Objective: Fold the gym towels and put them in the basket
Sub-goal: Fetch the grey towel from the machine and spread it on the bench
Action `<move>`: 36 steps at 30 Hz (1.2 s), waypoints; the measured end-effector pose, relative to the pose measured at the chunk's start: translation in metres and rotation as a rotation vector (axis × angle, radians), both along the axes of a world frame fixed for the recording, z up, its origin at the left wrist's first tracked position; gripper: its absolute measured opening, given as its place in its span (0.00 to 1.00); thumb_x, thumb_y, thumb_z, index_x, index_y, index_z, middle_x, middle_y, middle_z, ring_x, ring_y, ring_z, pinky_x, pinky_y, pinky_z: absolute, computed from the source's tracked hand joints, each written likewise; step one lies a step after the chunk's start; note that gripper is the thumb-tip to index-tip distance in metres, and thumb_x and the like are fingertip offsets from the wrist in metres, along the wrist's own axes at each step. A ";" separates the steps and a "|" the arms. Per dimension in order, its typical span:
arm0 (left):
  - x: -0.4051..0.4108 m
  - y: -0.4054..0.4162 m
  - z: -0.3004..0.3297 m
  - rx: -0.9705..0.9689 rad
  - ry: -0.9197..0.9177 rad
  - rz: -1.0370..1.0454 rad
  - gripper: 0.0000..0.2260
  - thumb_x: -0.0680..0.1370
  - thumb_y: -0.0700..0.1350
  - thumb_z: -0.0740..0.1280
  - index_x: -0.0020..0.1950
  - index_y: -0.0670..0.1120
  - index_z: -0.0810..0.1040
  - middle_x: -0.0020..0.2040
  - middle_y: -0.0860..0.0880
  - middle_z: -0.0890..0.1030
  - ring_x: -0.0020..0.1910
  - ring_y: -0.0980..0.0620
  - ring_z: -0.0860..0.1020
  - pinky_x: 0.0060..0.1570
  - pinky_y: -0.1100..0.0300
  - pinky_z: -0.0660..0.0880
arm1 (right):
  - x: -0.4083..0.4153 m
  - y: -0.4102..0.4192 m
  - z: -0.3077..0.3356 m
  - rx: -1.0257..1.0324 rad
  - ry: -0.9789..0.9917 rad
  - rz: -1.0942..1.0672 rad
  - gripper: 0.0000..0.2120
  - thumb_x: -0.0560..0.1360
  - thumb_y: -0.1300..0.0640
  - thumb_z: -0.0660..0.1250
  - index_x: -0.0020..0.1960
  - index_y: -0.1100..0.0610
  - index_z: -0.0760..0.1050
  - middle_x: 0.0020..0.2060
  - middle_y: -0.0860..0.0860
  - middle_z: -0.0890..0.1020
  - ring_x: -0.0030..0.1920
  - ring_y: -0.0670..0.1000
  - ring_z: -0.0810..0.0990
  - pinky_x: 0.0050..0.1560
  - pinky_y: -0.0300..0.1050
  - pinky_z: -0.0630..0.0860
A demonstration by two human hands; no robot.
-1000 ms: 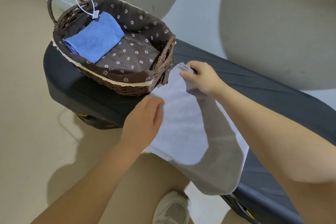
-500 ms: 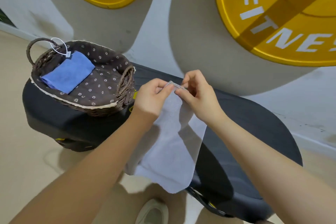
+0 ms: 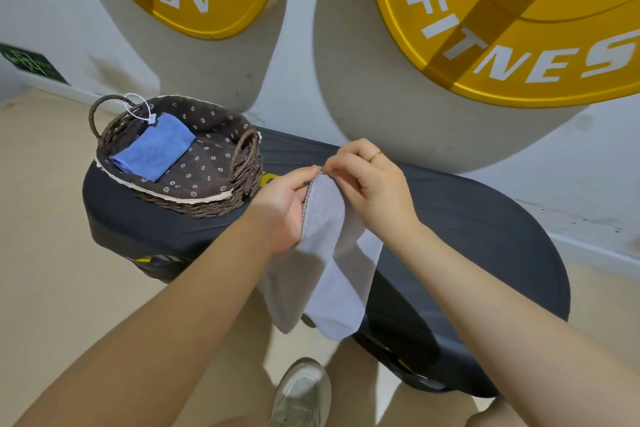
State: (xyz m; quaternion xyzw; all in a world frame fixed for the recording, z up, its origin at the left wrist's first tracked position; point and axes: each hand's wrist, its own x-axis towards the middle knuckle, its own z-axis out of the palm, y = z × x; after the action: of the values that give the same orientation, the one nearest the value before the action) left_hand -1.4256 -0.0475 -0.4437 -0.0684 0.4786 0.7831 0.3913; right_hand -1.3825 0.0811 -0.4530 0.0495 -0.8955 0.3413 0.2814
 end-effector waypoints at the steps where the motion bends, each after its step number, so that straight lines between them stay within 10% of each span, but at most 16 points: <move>1: 0.002 -0.001 0.000 0.003 0.003 -0.016 0.12 0.80 0.45 0.57 0.54 0.40 0.75 0.45 0.44 0.81 0.44 0.49 0.80 0.46 0.58 0.76 | 0.002 -0.001 0.000 0.047 0.010 -0.008 0.10 0.75 0.54 0.60 0.46 0.55 0.79 0.44 0.50 0.79 0.39 0.48 0.74 0.35 0.45 0.74; 8: 0.007 -0.003 0.001 -0.275 0.354 0.045 0.07 0.79 0.42 0.61 0.42 0.43 0.75 0.28 0.51 0.76 0.26 0.58 0.73 0.30 0.65 0.71 | 0.004 -0.007 0.002 -0.003 -0.353 0.035 0.05 0.80 0.58 0.53 0.46 0.53 0.63 0.41 0.47 0.71 0.41 0.52 0.69 0.40 0.46 0.64; 15: 0.019 -0.003 0.014 -0.432 0.823 -0.013 0.05 0.77 0.43 0.64 0.42 0.48 0.75 0.39 0.45 0.78 0.41 0.50 0.73 0.46 0.53 0.69 | 0.013 -0.001 0.013 -0.382 -0.258 0.057 0.09 0.78 0.62 0.60 0.41 0.51 0.68 0.31 0.41 0.71 0.32 0.39 0.70 0.36 0.31 0.65; 22: 0.038 0.025 0.067 -0.189 0.812 0.122 0.09 0.79 0.37 0.59 0.41 0.46 0.72 0.28 0.56 0.78 0.29 0.63 0.75 0.33 0.71 0.72 | 0.047 0.036 0.044 -0.450 -0.250 0.115 0.08 0.76 0.60 0.64 0.42 0.49 0.71 0.34 0.42 0.72 0.35 0.40 0.69 0.38 0.31 0.66; 30: 0.042 0.052 0.115 -0.076 0.777 0.215 0.09 0.80 0.39 0.59 0.42 0.47 0.74 0.31 0.55 0.79 0.33 0.60 0.77 0.37 0.66 0.75 | 0.095 0.103 0.053 -0.391 -0.460 0.070 0.09 0.75 0.57 0.67 0.42 0.64 0.75 0.35 0.52 0.73 0.37 0.48 0.70 0.41 0.46 0.66; 36: 0.043 0.052 0.112 -0.035 0.619 0.339 0.10 0.81 0.41 0.57 0.41 0.46 0.72 0.35 0.51 0.79 0.35 0.58 0.77 0.40 0.63 0.75 | 0.135 0.148 0.059 -0.324 -0.556 -0.059 0.11 0.75 0.61 0.65 0.34 0.59 0.71 0.32 0.52 0.71 0.34 0.46 0.69 0.37 0.38 0.65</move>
State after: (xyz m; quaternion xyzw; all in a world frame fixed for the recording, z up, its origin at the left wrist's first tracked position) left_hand -1.3824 0.0042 -0.3317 0.0871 0.5697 0.8121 0.0907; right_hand -1.2475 0.2295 -0.3944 -0.1171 -0.8732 0.4714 0.0398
